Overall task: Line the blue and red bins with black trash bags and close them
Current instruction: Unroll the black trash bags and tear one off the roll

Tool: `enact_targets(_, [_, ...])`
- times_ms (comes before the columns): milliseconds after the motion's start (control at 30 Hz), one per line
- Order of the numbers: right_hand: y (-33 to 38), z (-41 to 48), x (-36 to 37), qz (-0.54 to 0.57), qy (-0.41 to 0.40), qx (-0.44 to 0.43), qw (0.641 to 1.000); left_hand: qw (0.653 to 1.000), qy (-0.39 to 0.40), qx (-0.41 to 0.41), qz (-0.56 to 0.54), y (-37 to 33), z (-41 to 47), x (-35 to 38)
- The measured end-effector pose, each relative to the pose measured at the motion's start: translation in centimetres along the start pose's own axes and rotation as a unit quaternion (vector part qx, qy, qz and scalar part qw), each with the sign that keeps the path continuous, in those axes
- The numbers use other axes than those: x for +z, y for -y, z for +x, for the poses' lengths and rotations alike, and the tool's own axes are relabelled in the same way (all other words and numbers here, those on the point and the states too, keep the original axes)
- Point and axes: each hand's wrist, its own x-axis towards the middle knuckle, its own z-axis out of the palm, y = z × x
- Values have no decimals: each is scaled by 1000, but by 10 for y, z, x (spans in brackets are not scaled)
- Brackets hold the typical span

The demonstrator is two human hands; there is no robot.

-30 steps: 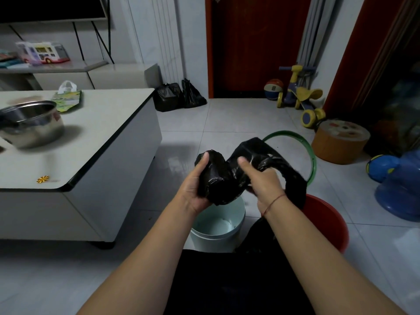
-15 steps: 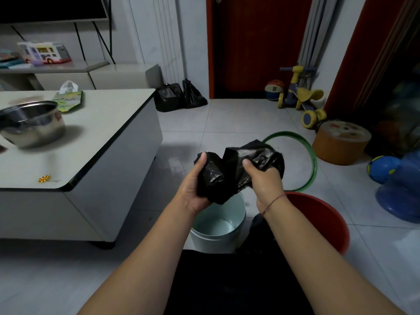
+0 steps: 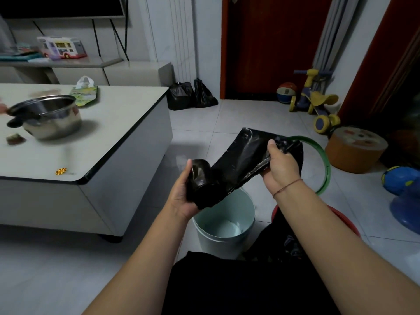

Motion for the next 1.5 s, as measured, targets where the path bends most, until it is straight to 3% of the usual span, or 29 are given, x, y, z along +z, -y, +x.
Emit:
enact_targets(233, [-9,3,59,-62,121,18,990,996,-1,19,-91,-11,-23,-48])
enact_targets(367, [-12,1,82,-29,169,64,983,996,-5,44,-84,-25,-36,-68])
enact_targets(500, [-24,3,79,5,168,131,977,996,-39,70,-51,-29,-55,-107])
enact_targets(733, [-84,4,35,-86,81,262,958,983,-136,81,-98,3,-85,-198])
enact_targets(833, [-110,11,20,-137,86,300,940,971,-184,84,-127,15,-94,-234])
enact_targets(1000, [-156,17,-2,-224,116,359,899,956,-260,125,-52,17,-82,-259])
enact_targets(1267, [-203,55,-20,-242,139,381,881,928,-300,157,154,-10,-11,-284])
enact_targets(1333, [-210,65,-27,-234,140,391,879,904,-326,159,225,-13,11,-296])
enact_targets(1500, [-225,82,-51,-217,132,423,870,784,-412,127,446,-10,57,-331])
